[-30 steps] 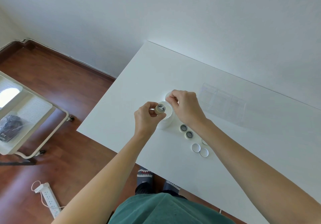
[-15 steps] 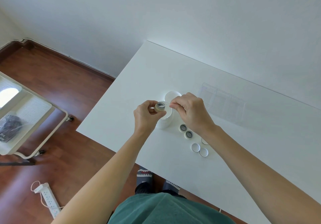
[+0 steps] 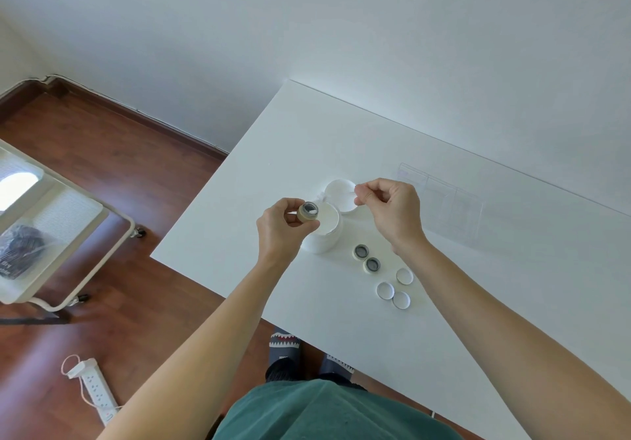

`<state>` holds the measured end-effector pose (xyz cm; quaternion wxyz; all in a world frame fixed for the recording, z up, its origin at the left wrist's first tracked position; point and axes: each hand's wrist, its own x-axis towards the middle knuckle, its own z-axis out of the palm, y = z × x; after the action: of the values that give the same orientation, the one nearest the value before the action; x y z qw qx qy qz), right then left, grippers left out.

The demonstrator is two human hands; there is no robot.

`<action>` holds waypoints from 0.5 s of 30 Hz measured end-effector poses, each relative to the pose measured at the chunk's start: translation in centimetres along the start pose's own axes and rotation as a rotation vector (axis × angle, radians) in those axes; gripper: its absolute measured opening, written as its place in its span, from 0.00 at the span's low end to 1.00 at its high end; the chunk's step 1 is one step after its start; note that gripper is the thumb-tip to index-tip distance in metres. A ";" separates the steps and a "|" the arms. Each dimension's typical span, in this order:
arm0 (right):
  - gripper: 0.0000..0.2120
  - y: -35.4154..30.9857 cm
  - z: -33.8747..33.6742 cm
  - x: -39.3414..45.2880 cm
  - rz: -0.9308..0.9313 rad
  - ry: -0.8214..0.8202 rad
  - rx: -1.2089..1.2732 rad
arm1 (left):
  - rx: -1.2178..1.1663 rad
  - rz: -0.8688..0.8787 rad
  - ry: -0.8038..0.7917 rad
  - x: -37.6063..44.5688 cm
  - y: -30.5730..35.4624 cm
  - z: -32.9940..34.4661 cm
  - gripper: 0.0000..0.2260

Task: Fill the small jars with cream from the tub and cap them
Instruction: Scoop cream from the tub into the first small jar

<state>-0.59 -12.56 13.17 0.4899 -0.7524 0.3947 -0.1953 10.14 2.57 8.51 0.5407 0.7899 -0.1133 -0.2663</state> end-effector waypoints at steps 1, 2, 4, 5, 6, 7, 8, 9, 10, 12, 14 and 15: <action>0.08 0.3 0.1 0.3 0.081 0.003 0.068 | -0.002 -0.003 0.000 0.0 -0.1 -0.1 0.15; 0.08 0.6 0.2 0.5 0.155 0.004 0.133 | -0.006 -0.006 0.001 -0.1 -0.3 -0.2 0.15; 0.08 1.3 0.5 0.9 0.219 0.017 0.150 | -0.013 -0.011 0.011 -0.2 -0.5 -0.5 0.15; 0.07 1.5 0.6 1.0 0.198 0.023 0.085 | -0.016 -0.016 0.017 -0.3 -0.7 -0.7 0.15; 0.07 1.7 0.9 1.0 0.152 0.015 -0.002 | -0.020 -0.020 0.023 -0.3 -0.8 -0.9 0.14; 0.07 1.6 1.2 0.9 0.098 -0.012 -0.091 | -0.025 -0.024 0.031 -0.4 -1.0 -1.1 0.14; 0.07 1.7 1.6 0.9 0.048 -0.050 -0.168 | -0.028 -0.027 0.037 -0.5 -1.1 -1.3 0.14; 0.07 1.8 2.0 0.9 0.006 -0.092 -0.236 | -0.030 -0.029 0.044 -0.5 -1.2 -1.5 0.14; 0.07 1.9 2.5 1.0 -0.032 -0.133 -0.302 | -0.028 -0.028 0.049 -0.6 -1.3 -1.6 0.14; 0.08 2.0 3.6 1.2 -0.108 -0.196 -0.437 | -0.026 -0.026 0.055 -0.8 -1.5 -1.9 0.15; 0.10 2.0 4.5 1.4 -0.207 -0.212 -0.583 | -0.023 -0.029 0.054 -0.8 -1.6 -2.1 0.15; 0.10 1.9 4.9 1.5 -0.248 -0.211 -0.642 | -0.022 -0.032 0.054 -0.8 -1.7 -2.2 0.15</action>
<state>2.87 -11.29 9.13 0.2394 -0.9260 0.2892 -0.0407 10.50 5.36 7.85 0.5476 0.7926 -0.0832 -0.2549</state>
